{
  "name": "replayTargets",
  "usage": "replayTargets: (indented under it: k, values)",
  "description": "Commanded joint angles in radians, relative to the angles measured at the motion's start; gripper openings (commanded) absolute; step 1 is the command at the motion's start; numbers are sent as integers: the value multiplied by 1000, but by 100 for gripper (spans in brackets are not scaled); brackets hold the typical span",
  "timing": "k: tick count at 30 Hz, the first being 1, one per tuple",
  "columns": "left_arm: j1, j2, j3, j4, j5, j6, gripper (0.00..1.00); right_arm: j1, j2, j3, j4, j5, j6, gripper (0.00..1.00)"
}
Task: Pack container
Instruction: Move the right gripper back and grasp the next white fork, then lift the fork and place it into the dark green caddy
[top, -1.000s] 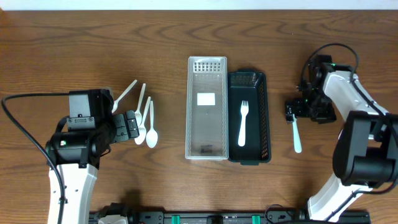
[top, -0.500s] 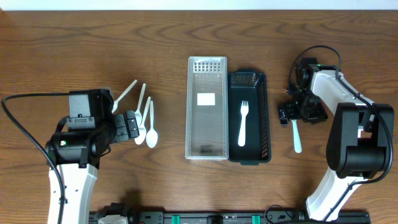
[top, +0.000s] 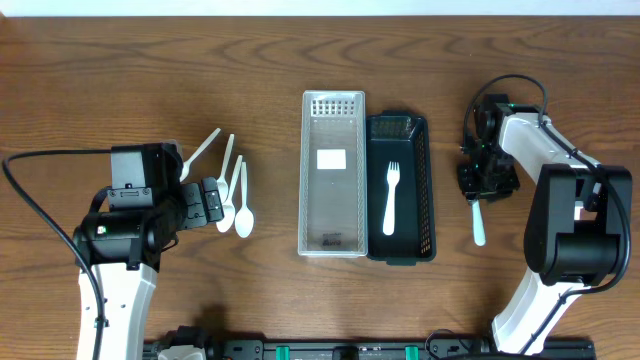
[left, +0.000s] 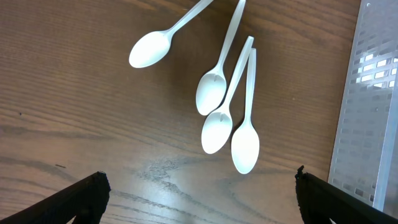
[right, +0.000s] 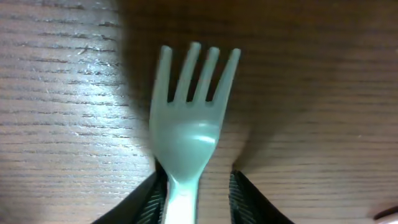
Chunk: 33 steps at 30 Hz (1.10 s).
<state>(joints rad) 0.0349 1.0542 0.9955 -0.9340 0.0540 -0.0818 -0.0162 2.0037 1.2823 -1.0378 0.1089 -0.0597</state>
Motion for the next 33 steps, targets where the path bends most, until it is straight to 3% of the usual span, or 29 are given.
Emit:
replayTargets:
  k: [1,7,11,19,26,33]
  values:
    - [3,4,18,0,10,-6,97,9,24,-6,3,18,3,30]
    - [3,4,18,0,10,-6,97,9,24,-6,6,18,3,18]
    - [3,4,18,0,10,-6,98,9,24,-5,7,18,3,1]
    - [3,4,18,0,10,-6,98,23,-10,85,-36,-12,53,1]
    - [3,4,18,0,10,-6,97,79,-153,362,-154,-69,104,1]
    - [3,4,18,0,10,-6,97,199,-270,418,-200,-97,327,1]
